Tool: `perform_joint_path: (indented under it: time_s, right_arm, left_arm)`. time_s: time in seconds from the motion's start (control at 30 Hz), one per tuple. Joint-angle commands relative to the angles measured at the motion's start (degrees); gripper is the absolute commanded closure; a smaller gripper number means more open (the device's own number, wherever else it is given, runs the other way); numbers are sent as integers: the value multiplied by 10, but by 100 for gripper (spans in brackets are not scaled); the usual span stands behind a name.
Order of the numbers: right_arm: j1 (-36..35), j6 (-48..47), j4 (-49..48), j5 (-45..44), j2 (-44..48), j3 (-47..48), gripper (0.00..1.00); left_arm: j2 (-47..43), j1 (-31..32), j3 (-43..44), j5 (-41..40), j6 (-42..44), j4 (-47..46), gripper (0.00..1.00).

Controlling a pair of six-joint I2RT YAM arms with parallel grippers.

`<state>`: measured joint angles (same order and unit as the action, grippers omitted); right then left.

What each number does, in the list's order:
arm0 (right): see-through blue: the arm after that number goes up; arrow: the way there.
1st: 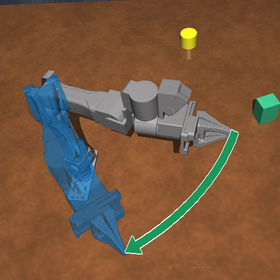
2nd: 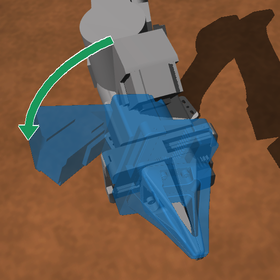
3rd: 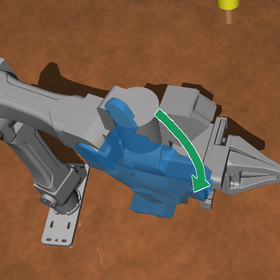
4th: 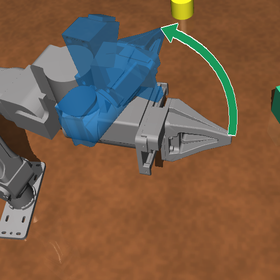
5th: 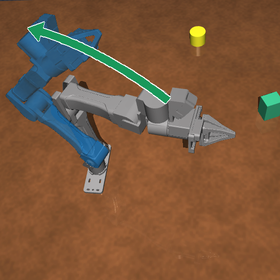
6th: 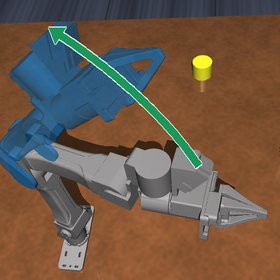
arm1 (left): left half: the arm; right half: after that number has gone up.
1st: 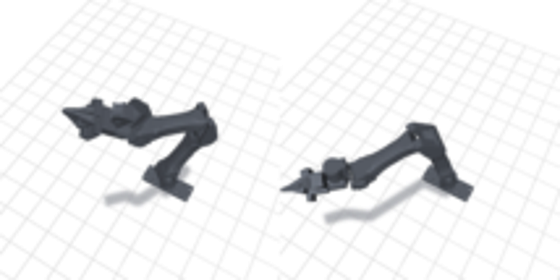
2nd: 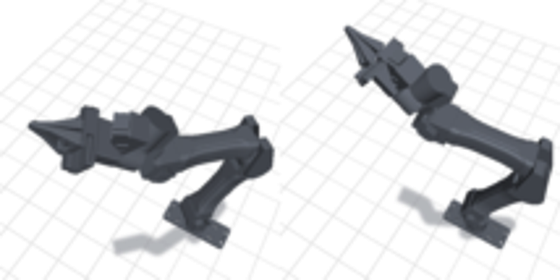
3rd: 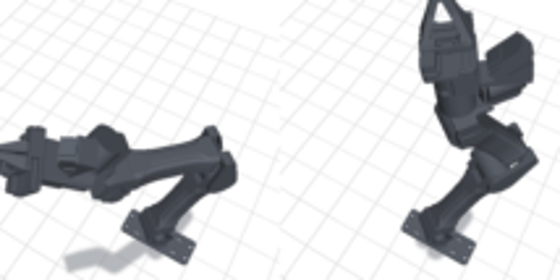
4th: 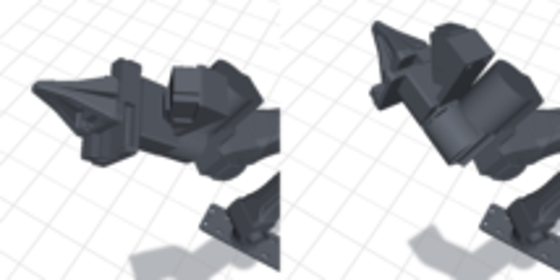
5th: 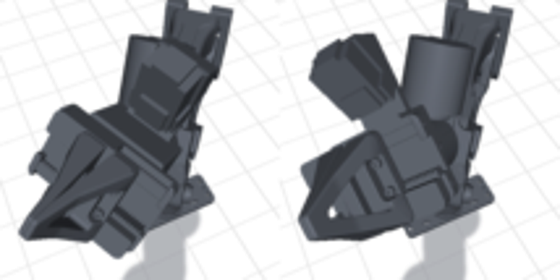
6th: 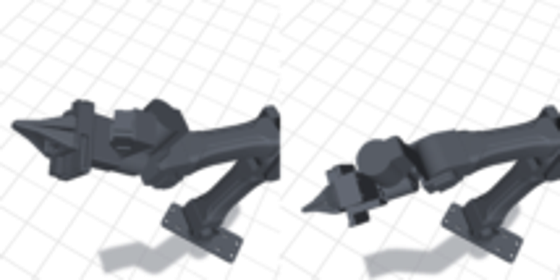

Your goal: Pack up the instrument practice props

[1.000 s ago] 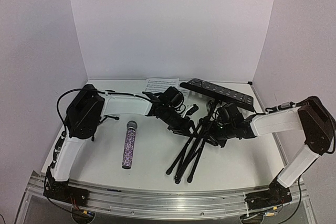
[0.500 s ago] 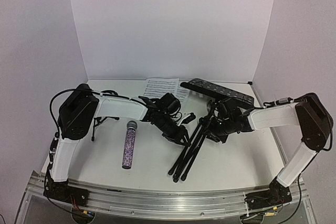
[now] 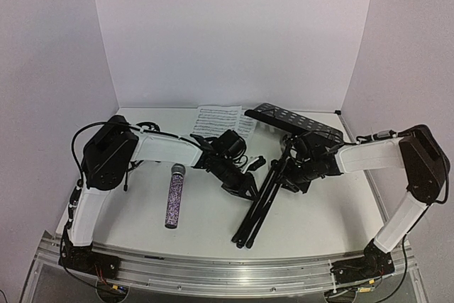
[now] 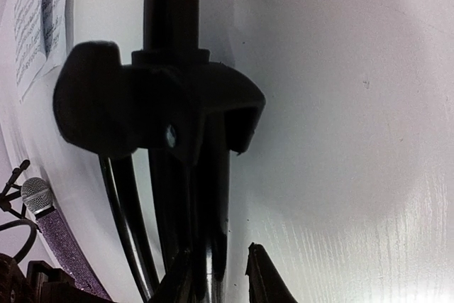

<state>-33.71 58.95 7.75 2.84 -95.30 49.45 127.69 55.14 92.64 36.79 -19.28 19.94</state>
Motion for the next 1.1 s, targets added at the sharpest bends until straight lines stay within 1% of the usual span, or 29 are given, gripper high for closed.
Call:
perform_joint_path:
  time_s: [0.0,0.13,0.23,0.3,0.4,0.47,0.6,0.8,0.87,0.97,1.07]
  right_arm:
    - [-6,-38,59,4,39,23,70]
    - [-6,-89,133,-9,82,56,60]
    - [-6,-126,168,-10,111,85,54]
    - [-6,-141,184,-15,132,96,50]
    - [-6,-163,196,-19,164,100,46]
    - [-6,-178,200,-25,189,94,43]
    - [-6,-205,202,-69,255,57,41]
    - [-3,-251,204,-132,332,11,40]
    - [-1,-258,204,-163,351,0,39]
    - [12,-250,203,-203,379,-20,37]
    - [27,-250,203,-215,399,-41,37]
  left_arm:
    - [-17,30,34,34,66,-5,81]
    - [-68,16,29,30,122,30,70]
    - [-110,11,27,27,169,52,53]
    - [-140,11,24,29,207,67,45]
    - [-190,11,6,29,250,79,42]
    - [-235,11,-22,20,266,67,40]
    - [-345,11,-99,-18,277,3,39]
    - [-489,7,-189,-107,283,-73,35]
    - [-534,-18,-212,-129,262,-99,34]
    - [-589,-110,-232,-134,199,-111,33]
    - [-662,-189,-268,-168,176,-121,33]
